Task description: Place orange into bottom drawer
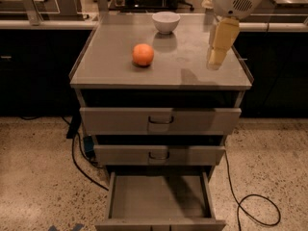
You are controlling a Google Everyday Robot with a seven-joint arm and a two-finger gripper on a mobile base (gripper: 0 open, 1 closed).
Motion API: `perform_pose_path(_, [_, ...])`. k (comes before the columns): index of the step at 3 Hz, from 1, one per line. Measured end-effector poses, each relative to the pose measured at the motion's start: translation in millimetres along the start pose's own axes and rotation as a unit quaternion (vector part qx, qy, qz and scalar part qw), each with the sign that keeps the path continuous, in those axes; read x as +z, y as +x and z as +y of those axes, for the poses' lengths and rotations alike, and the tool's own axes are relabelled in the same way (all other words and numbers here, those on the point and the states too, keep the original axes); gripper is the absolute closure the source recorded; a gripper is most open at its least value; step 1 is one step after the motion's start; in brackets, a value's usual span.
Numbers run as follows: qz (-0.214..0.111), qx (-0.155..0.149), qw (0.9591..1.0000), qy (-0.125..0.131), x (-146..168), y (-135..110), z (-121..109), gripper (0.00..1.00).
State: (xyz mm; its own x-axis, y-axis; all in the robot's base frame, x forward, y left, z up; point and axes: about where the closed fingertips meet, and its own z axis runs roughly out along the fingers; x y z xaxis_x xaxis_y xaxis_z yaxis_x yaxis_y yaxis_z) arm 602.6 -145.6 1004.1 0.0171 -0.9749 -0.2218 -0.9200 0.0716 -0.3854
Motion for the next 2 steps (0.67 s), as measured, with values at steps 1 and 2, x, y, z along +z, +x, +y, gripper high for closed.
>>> perform_pose_path(1, [0.0, -0.001, 1.0, 0.001, 0.5, -0.6, -0.8, 0.0])
perform_pose_path(2, [-0.001, -0.039, 0.9992, 0.009, 19.0, -20.7, -30.6, 0.0])
